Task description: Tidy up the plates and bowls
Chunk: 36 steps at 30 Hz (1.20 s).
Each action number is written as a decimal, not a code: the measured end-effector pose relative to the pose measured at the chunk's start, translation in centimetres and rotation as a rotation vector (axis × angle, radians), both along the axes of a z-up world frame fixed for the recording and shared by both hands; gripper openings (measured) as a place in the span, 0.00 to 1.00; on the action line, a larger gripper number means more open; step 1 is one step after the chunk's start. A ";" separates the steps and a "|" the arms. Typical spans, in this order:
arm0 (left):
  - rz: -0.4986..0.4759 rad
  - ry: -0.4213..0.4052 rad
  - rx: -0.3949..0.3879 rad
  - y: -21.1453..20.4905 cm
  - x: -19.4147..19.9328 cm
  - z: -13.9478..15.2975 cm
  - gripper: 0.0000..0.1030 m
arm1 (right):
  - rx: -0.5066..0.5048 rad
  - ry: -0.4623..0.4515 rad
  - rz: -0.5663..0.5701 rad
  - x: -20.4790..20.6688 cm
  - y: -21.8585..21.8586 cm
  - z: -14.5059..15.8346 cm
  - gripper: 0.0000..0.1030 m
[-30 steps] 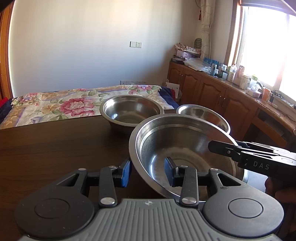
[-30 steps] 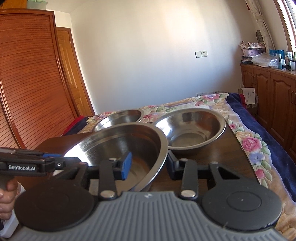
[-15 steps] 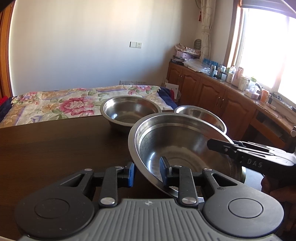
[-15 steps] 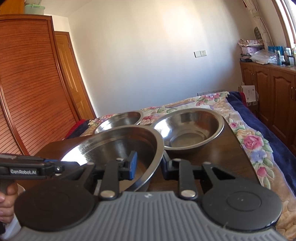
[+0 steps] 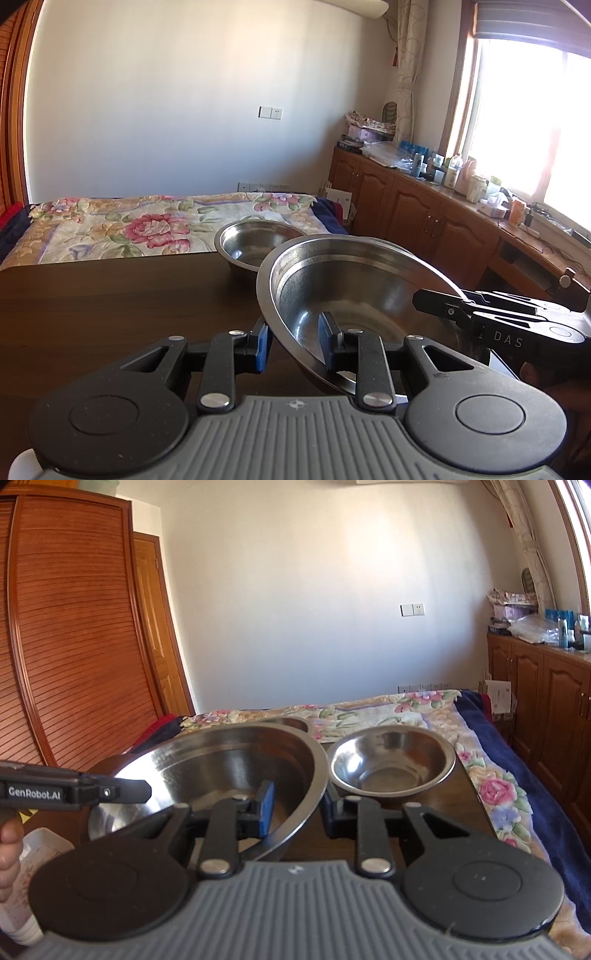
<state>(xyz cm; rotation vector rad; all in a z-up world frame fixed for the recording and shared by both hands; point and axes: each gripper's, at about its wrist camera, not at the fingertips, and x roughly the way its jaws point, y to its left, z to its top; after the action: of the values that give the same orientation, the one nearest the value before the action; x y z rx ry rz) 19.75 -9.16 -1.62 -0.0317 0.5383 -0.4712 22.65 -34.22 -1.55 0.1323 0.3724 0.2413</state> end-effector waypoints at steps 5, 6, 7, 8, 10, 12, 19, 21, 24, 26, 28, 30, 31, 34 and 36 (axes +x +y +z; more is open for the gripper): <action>-0.011 -0.014 -0.004 0.7 -1.4 0.2 0.29 | -0.008 -0.007 0.000 -1.2 0.6 0.5 0.28; -0.013 -0.014 -0.006 0.8 -1.7 0.2 0.29 | -0.010 -0.007 -0.001 -1.3 0.6 0.6 0.28; -0.016 -0.015 -0.008 0.8 -2.0 0.2 0.29 | -0.013 -0.007 -0.001 -1.6 0.7 0.7 0.28; -0.018 -0.017 -0.011 0.9 -2.3 0.2 0.29 | -0.016 -0.007 -0.001 -1.8 0.8 0.7 0.28; -0.022 -0.019 -0.013 1.1 -2.9 0.3 0.29 | -0.024 -0.008 -0.002 -2.3 1.0 0.9 0.28; -0.025 -0.021 -0.014 1.2 -3.5 0.3 0.29 | -0.026 -0.008 -0.004 -2.8 1.2 1.0 0.28; -0.039 -0.027 -0.006 1.5 -5.6 0.1 0.29 | -0.032 -0.011 -0.010 -4.5 1.3 1.2 0.28; -0.042 -0.025 -0.001 1.4 -6.1 -0.1 0.29 | -0.032 -0.007 -0.011 -5.0 1.3 1.0 0.28; -0.047 -0.013 0.004 1.3 -6.7 -0.7 0.29 | -0.032 0.005 -0.015 -5.6 1.2 0.5 0.28; -0.052 -0.006 0.006 1.3 -7.2 -1.1 0.29 | -0.033 0.013 -0.017 -5.9 1.1 0.2 0.28; -0.056 -0.001 0.012 1.2 -7.7 -1.5 0.29 | -0.033 0.021 -0.019 -6.3 1.1 -0.2 0.28; -0.059 0.004 0.021 1.2 -7.9 -1.8 0.29 | -0.033 0.030 -0.021 -6.6 1.0 -0.5 0.28; -0.060 0.008 0.023 1.2 -8.1 -2.0 0.29 | -0.034 0.036 -0.021 -6.8 1.0 -0.7 0.28; -0.063 0.018 0.029 1.0 -8.3 -2.4 0.29 | -0.042 0.048 -0.022 -7.1 0.9 -1.1 0.28; -0.067 0.021 0.034 0.9 -8.4 -2.6 0.29 | -0.044 0.054 -0.025 -7.2 0.8 -1.1 0.28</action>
<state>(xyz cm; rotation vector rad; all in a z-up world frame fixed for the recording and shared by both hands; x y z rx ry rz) 11.33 -8.27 -4.20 0.0136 0.5694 -0.5277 15.42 -33.39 -2.68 0.1001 0.4288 0.2054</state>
